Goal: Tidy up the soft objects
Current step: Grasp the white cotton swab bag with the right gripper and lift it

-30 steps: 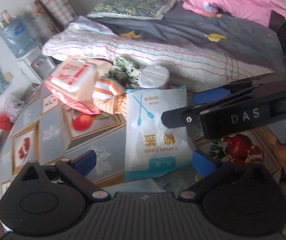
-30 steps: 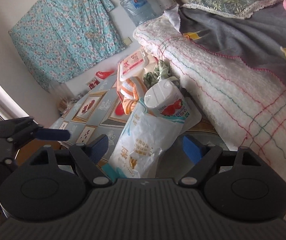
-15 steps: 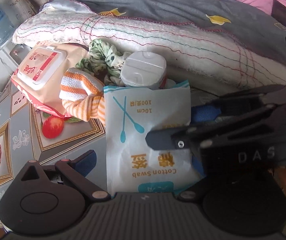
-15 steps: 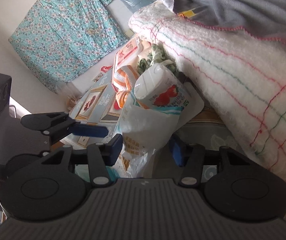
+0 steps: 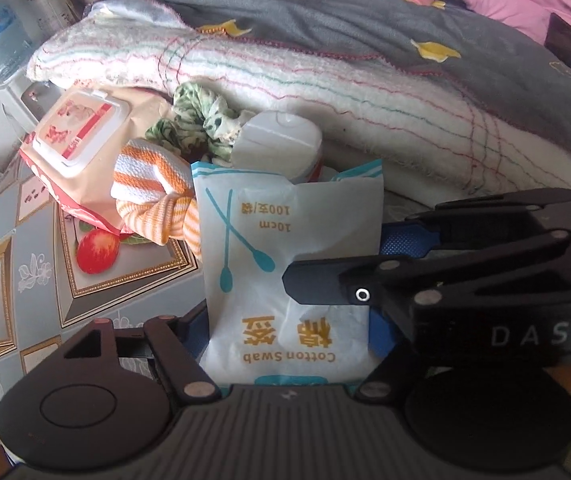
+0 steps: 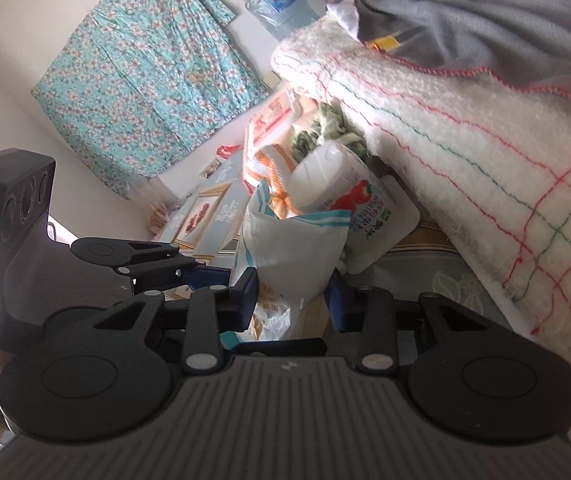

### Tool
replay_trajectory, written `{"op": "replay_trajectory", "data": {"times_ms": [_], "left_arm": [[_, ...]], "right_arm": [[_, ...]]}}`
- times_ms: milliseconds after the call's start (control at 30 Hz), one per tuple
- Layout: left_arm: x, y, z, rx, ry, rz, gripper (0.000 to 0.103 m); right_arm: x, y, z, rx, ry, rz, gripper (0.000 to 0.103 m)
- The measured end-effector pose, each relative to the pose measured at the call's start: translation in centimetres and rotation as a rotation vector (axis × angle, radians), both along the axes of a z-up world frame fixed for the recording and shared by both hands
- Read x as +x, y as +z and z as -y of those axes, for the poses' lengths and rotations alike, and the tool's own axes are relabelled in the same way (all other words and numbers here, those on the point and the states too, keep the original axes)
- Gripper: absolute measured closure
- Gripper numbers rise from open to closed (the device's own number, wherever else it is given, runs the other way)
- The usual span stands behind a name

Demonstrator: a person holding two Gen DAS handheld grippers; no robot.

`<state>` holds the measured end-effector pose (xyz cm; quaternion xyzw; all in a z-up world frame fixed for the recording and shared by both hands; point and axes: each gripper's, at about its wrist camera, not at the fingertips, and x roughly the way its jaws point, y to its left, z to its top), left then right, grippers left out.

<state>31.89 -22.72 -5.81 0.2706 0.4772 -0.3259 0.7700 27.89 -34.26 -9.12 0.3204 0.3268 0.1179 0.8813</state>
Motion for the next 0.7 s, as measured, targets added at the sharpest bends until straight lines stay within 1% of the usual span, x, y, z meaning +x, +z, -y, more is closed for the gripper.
{"op": "replay_trajectory", "data": {"times_ms": [100,233,400,567,700], "left_arm": [[-1.2,1.4,-0.2,-0.014,-0.009,0.038,0.027],[-3.1,3.9,-0.5,-0.051,-0.018,0.093,0.027],[-6.2,7.6,-1.4,-0.094,-0.031,0.196,0.027],[-9.5,11.1,-3.5,-0.140,-0.008,0.284,0.028],[-12.1,13.6,-6.2,-0.157,0.044,0.346,0.028]], "right_arm": [[-1.1,1.3,0.0,0.002,-0.006,0.032,0.069],[-3.1,3.8,0.1,-0.004,-0.015,0.095,0.070],[-5.7,7.4,-0.5,-0.001,-0.008,0.186,0.070],[-8.2,11.3,-2.4,-0.012,0.036,0.275,0.070],[-9.3,14.1,-5.1,-0.019,0.110,0.325,0.070]]}}
